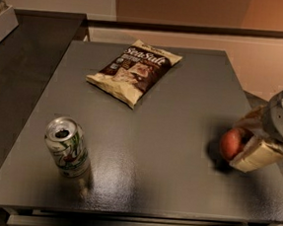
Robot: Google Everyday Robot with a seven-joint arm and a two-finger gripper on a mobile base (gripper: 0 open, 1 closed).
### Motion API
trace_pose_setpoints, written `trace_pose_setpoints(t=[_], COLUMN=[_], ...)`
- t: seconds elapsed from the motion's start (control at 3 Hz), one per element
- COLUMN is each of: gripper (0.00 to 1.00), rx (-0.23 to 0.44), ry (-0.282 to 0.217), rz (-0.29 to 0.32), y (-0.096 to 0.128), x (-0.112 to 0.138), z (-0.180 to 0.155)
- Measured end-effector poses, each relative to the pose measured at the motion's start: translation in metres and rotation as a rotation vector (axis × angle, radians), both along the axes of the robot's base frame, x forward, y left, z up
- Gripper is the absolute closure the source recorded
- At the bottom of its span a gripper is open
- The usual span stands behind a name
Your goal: Move apple near brown chip bag
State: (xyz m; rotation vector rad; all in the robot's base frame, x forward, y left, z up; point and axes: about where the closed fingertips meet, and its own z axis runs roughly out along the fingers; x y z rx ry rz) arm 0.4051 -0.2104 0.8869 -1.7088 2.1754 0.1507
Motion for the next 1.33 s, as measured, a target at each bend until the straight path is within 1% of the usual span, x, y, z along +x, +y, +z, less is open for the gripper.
trace_pose_setpoints(t=[0.33, 0.67, 1.0, 1.33], gripper=[1.0, 1.0, 1.0, 1.0], rx=[0.009, 0.024, 0.041, 0.061], ry=[-0.038, -0.064, -0.078, -0.079], rz=[0.003, -0.004, -0.022, -0.021], y=[0.015, 0.034, 0.052, 0.072], x=[0.018, 0.045, 0.076, 0.108], z=[0.018, 0.032, 0.036, 0.036])
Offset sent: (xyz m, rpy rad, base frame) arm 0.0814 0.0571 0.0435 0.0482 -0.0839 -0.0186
